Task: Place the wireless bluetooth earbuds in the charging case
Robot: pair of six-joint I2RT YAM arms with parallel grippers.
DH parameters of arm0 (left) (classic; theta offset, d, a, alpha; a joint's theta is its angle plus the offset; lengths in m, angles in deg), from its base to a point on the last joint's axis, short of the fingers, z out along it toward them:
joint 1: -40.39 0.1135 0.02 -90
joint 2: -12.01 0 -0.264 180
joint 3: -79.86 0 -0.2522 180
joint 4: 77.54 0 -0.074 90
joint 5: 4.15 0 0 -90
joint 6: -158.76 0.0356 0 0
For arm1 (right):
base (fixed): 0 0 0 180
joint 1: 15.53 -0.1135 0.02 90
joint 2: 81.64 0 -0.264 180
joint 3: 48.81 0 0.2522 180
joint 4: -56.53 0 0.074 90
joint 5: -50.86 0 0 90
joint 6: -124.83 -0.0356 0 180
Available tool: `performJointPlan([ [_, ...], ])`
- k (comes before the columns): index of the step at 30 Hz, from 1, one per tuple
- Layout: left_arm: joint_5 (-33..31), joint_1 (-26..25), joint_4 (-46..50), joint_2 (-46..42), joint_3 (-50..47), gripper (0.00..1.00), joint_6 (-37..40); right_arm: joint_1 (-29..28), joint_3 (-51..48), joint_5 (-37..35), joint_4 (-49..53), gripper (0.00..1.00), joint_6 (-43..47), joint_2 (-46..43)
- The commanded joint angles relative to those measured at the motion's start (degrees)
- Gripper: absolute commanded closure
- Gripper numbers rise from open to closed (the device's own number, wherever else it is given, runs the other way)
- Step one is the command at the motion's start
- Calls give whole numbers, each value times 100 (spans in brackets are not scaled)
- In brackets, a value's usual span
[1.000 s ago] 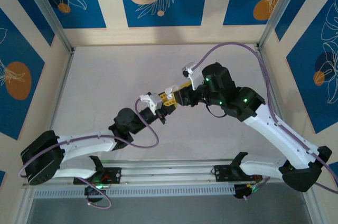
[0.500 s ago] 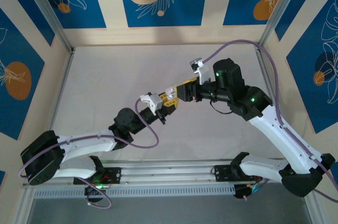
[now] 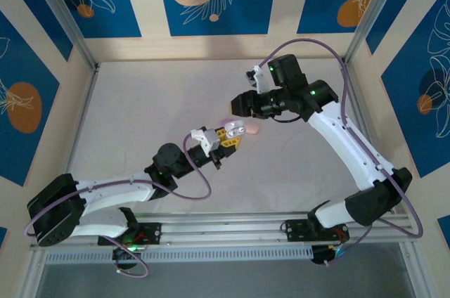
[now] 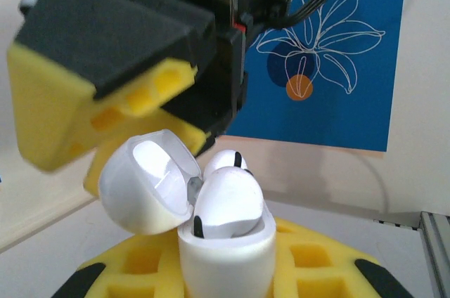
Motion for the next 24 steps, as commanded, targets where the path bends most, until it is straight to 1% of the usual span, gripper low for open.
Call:
performJointPlan([
  [1, 15, 10, -32, -160, 153, 88, 91, 1, 188, 589, 517, 51, 279, -128],
  [7, -121, 10, -79, -154, 145, 88, 57, 52, 11, 567, 798, 51, 548, -405],
  [15, -175, 11, -120, -133, 153, 88, -5, 157, -305, 666, 782, 51, 592, -695],
  [21, -67, 10, -126, -131, 179, 88, 3, 194, -235, 764, 756, 52, 620, -668],
  [24, 9, 10, -76, -112, 206, 88, 21, 257, -147, 571, 573, 51, 448, -685],
])
